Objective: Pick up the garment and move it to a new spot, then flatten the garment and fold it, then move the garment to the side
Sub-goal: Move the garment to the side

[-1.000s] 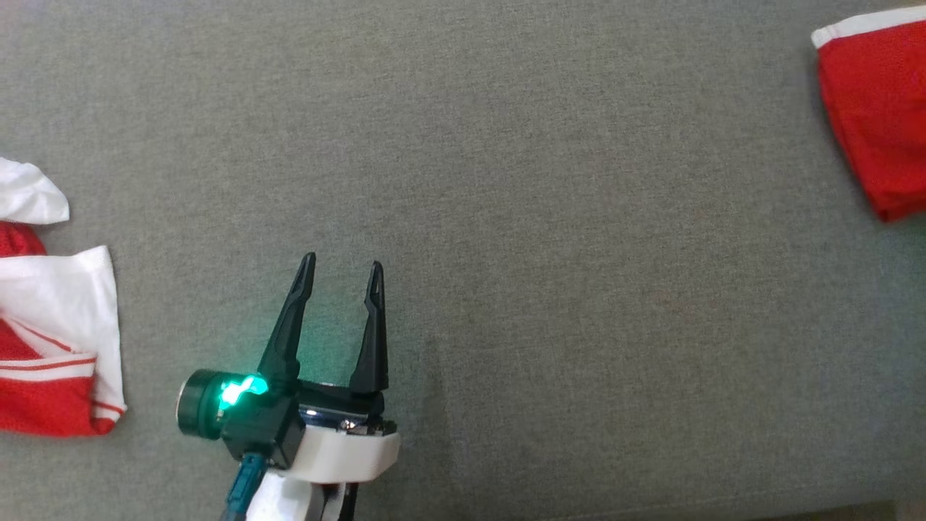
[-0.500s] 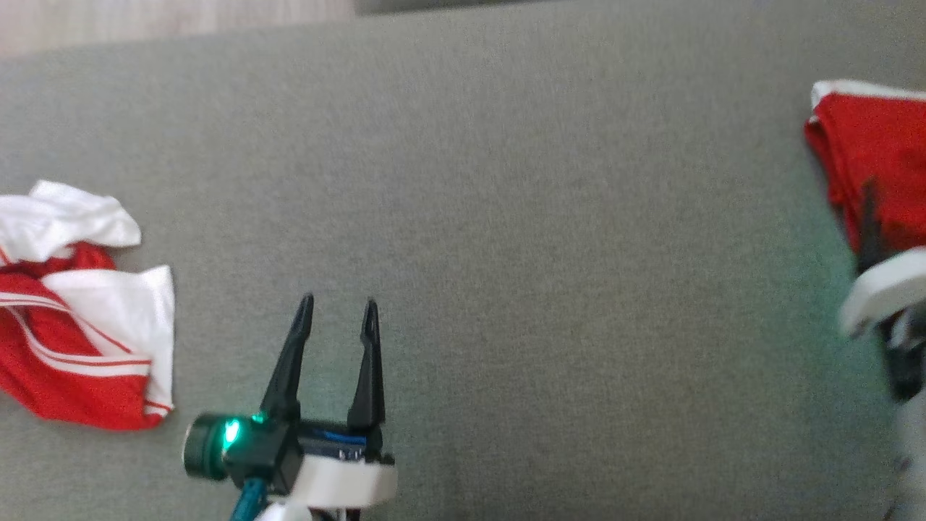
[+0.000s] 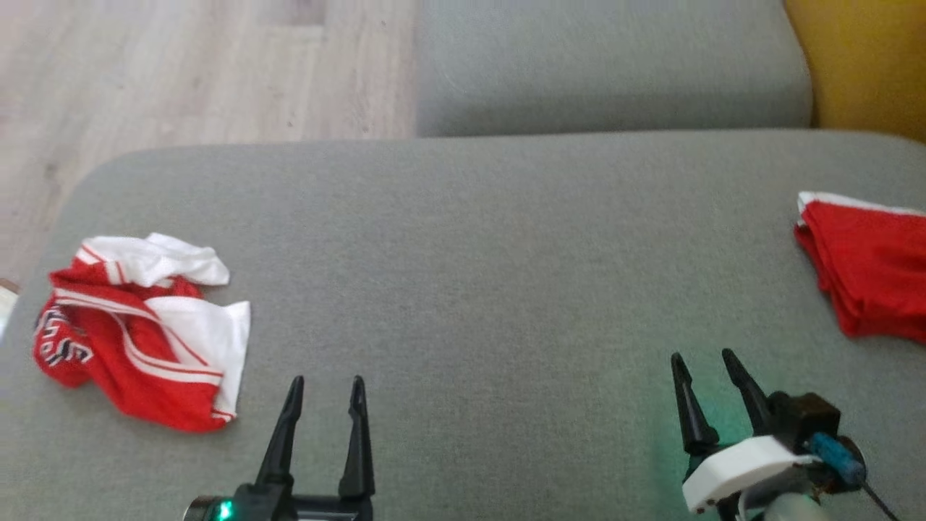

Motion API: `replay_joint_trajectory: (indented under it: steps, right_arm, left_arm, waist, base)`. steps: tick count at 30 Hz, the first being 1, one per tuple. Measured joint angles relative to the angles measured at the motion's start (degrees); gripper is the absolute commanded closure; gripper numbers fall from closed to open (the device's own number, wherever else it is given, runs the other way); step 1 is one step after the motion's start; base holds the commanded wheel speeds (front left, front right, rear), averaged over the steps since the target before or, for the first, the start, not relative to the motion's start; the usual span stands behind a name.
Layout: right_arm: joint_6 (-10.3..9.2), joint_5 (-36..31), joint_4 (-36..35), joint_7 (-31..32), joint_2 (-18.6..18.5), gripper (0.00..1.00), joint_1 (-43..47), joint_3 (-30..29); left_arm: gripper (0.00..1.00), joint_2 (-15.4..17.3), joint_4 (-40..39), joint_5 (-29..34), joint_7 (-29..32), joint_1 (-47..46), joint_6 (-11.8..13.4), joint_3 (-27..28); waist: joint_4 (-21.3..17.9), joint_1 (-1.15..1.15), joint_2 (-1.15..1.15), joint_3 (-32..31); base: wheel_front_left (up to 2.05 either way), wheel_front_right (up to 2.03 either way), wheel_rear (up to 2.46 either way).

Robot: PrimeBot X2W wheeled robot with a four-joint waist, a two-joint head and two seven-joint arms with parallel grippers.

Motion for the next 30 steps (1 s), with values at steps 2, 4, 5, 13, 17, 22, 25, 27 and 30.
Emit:
replay_joint_trajectory:
  steps: [2, 4, 5, 13, 17, 22, 25, 27, 30]
  right_arm:
    - [0.00, 0.7, -0.3, -0.7, 0.3, 0.00, 0.8, 0.3]
    - [0.00, 0.8, -2.1, -1.0, 0.5, 0.00, 1.6, 0.1]
    - [0.00, 0.8, -4.1, -1.0, 0.5, 0.00, 2.3, -0.2]
    - [0.00, 0.1, -14.4, -1.0, 1.5, 0.00, 11.8, -3.8]
    - [0.00, 0.1, -15.8, -1.0, 1.5, 0.00, 15.5, -4.1]
    - [0.00, 0.8, -17.1, -1.0, 1.6, 0.00, 18.2, -4.0]
    - [0.00, 0.8, -17.3, -1.0, 1.6, 0.00, 18.4, -3.8]
    - [0.00, 0.8, -17.4, -1.0, 1.6, 0.00, 18.4, -3.7]
    - [0.00, 0.8, -17.6, -1.0, 1.6, 0.00, 18.4, -3.6]
  left_arm:
    - [0.00, 0.0, -0.1, 0.4, 0.0, 0.6, 0.0, 0.7]
    - [0.00, 0.0, -0.2, 1.0, 0.0, 1.3, 0.0, 1.7]
    - [0.00, 0.0, -0.3, 1.4, 0.0, 1.7, 0.0, 2.0]
    - [0.00, 0.0, -0.5, 2.4, 0.0, 5.4, -0.6, 3.8]
    - [0.00, 0.0, -0.2, 2.4, 0.0, 6.6, -1.1, 4.5]
    - [0.00, 0.1, 0.9, 2.4, 0.0, 8.1, -1.3, 5.4]
    - [0.00, 0.1, 1.6, 2.4, 0.0, 8.1, -1.6, 5.3]
    - [0.00, 0.1, 1.9, 2.4, 0.0, 8.1, -1.6, 5.3]
    - [0.00, 0.1, 2.1, 2.4, 0.0, 8.1, -1.6, 5.3]
  waist:
    - [0.8, 0.00, 0.00, -1.3]
    - [1.5, 0.01, 0.00, -2.6]
    - [1.8, 0.01, 0.00, -3.1]
    - [3.2, 0.01, 0.00, -6.5]
    - [3.2, 0.01, 0.00, -7.7]
    - [2.4, 0.01, 0.00, -9.0]
    - [1.8, 0.02, 0.00, -9.3]
    - [1.5, 0.02, 0.00, -9.4]
    - [1.2, 0.02, 0.00, -9.5]
  base:
    - [0.00, 0.00, 0.00]
    - [0.00, 0.00, 0.00]
    - [0.00, 0.00, 0.00]
    - [0.00, 0.00, 0.00]
    - [0.00, 0.00, 0.00]
    - [0.00, 0.00, 0.00]
    - [0.00, 0.00, 0.00]
    - [0.00, 0.00, 0.00]
    - [0.00, 0.00, 0.00]
